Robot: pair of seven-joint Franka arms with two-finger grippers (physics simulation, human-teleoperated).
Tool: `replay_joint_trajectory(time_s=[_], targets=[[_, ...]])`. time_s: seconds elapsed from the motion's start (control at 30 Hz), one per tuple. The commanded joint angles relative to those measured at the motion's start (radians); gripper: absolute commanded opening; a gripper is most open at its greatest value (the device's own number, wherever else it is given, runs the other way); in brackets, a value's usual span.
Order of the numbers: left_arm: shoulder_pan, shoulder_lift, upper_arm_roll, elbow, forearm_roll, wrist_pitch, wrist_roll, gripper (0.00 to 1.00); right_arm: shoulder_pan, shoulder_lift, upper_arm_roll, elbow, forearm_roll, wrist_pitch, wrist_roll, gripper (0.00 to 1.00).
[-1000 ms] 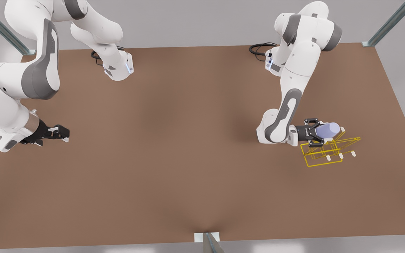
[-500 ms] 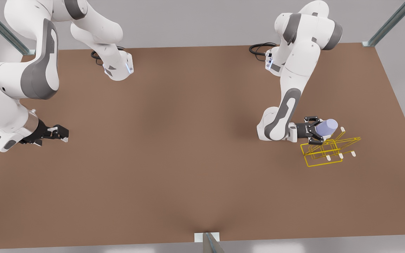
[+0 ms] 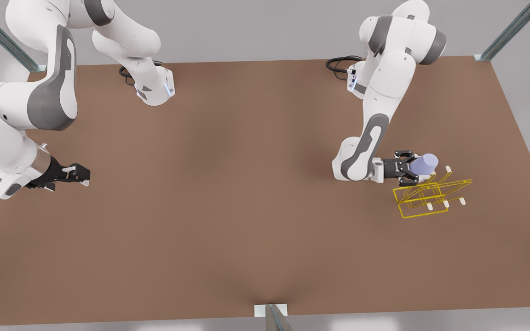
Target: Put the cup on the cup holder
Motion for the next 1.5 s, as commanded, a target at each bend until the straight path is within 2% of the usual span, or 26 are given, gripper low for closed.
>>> replay_joint_trajectory(time_s=[0.0, 0.27, 0.3, 0.33, 0.53, 0.57, 0.6, 0.63, 0.67, 0.7, 0.77, 0.83, 0.93, 0.97, 1.0, 1.07, 1.1, 1.23, 1.27, 1.3, 1.33, 1.37, 1.43, 1.47], targets=[[-0.005, -0.001, 0.000, 0.000, -0.002, -0.014, -0.028, 0.77, 0.000, -0.002, 0.000, 0.001, 0.001, -0.001, 0.001, 1.00], [-0.016, 0.001, 0.000, 0.000, -0.007, -0.014, -0.036, 0.78, -0.011, 0.006, 0.000, -0.001, 0.001, -0.001, 0.001, 1.00], [-0.016, 0.001, 0.000, -0.001, -0.007, -0.016, -0.033, 0.91, -0.011, 0.006, 0.000, -0.001, -0.001, -0.002, 0.001, 1.00], [-0.017, 0.002, 0.000, 0.000, -0.007, -0.016, -0.033, 1.00, -0.009, 0.004, 0.000, -0.001, -0.001, -0.003, 0.001, 1.00], [-0.031, -0.004, -0.002, -0.001, -0.007, -0.020, -0.035, 1.00, 0.009, -0.011, 0.042, -0.001, 0.008, -0.003, 0.007, 1.00], [-0.029, -0.038, -0.052, -0.012, -0.015, -0.020, -0.031, 1.00, 0.008, -0.008, 0.048, -0.003, 0.008, -0.004, 0.006, 1.00], [-0.025, -0.090, -0.158, -0.012, -0.094, -0.022, -0.015, 1.00, 0.008, -0.005, 0.049, -0.003, 0.008, -0.004, 0.006, 1.00], [-0.019, -0.139, -0.325, 0.003, -0.235, -0.022, 0.031, 1.00, 0.008, -0.005, 0.049, -0.003, 0.008, -0.004, 0.004, 1.00], [-0.017, -0.188, -0.521, 0.109, -0.432, -0.022, 0.119, 1.00, 0.008, -0.002, 0.049, -0.003, 0.008, -0.003, 0.003, 1.00], [-0.022, -0.181, -0.640, 0.268, -0.576, -0.022, 0.148, 1.00, 0.008, -0.001, 0.049, -0.003, 0.007, -0.001, 0.004, 1.00], [-0.020, -0.180, -0.692, 0.491, -0.696, -0.013, 0.351, 1.00, 0.009, -0.001, 0.052, -0.001, 0.005, -0.001, 0.006, 1.00], [0.021, -0.170, -0.690, 0.649, -0.733, 0.043, 0.628, 1.00, 0.031, -0.001, 0.052, -0.001, 0.001, 0.001, 0.006, 1.00], [0.151, -0.197, -0.678, 0.704, -0.752, 0.079, 0.977, 1.00, 0.057, -0.001, 0.051, -0.001, -0.001, -0.003, 0.009, 1.00], [0.172, -0.349, -0.510, 0.568, -0.860, 0.249, 1.236, 1.00, 0.060, -0.001, 0.051, -0.001, -0.001, -0.003, 0.009, 1.00], [0.199, -0.447, -0.396, 0.467, -0.949, 0.352, 1.607, 1.00, 0.060, -0.001, 0.051, -0.001, -0.001, -0.003, 0.009, 1.00], [0.325, -0.509, -0.312, 0.448, -1.183, 0.353, 2.435, 1.00, 0.060, -0.001, 0.052, -0.001, -0.001, -0.004, 0.009, 1.00], [0.311, -0.555, -0.157, 0.431, -1.348, 0.350, 2.697, 1.00, 0.060, -0.001, 0.051, -0.001, -0.001, -0.003, 0.009, 1.00], [0.314, -0.566, -0.141, 0.410, -1.349, 0.380, 2.748, 1.00, 0.060, -0.001, 0.051, -0.001, -0.002, -0.002, 0.009, 1.00], [0.291, -0.595, -0.017, 0.431, -1.349, 0.313, 3.012, 1.00, 0.058, -0.001, 0.051, -0.001, -0.001, -0.003, 0.009, 1.00], [0.291, -0.610, -0.015, 0.428, -1.375, 0.297, 2.975, 1.00, 0.060, -0.001, 0.051, -0.001, -0.002, -0.003, 0.009, 1.00], [0.307, -0.644, -0.026, 0.373, -1.383, 0.368, 2.960, 1.00, 0.060, -0.001, 0.051, -0.001, -0.002, -0.004, 0.009, 1.00], [0.308, -0.548, -0.025, 0.445, -1.388, 0.366, 2.957, 1.00, 0.060, -0.001, 0.051, -0.001, -0.002, -0.004, 0.009, 1.00], [0.268, -0.500, -0.028, 0.472, -1.389, 0.365, 2.819, 1.00, 0.058, -0.001, 0.051, -0.003, -0.002, -0.003, 0.009, 1.00], [0.233, -0.405, -0.028, 0.581, -1.382, 0.347, 2.765, 1.00, 0.058, 0.001, 0.051, -0.003, -0.002, -0.003, 0.009, 1.00]])
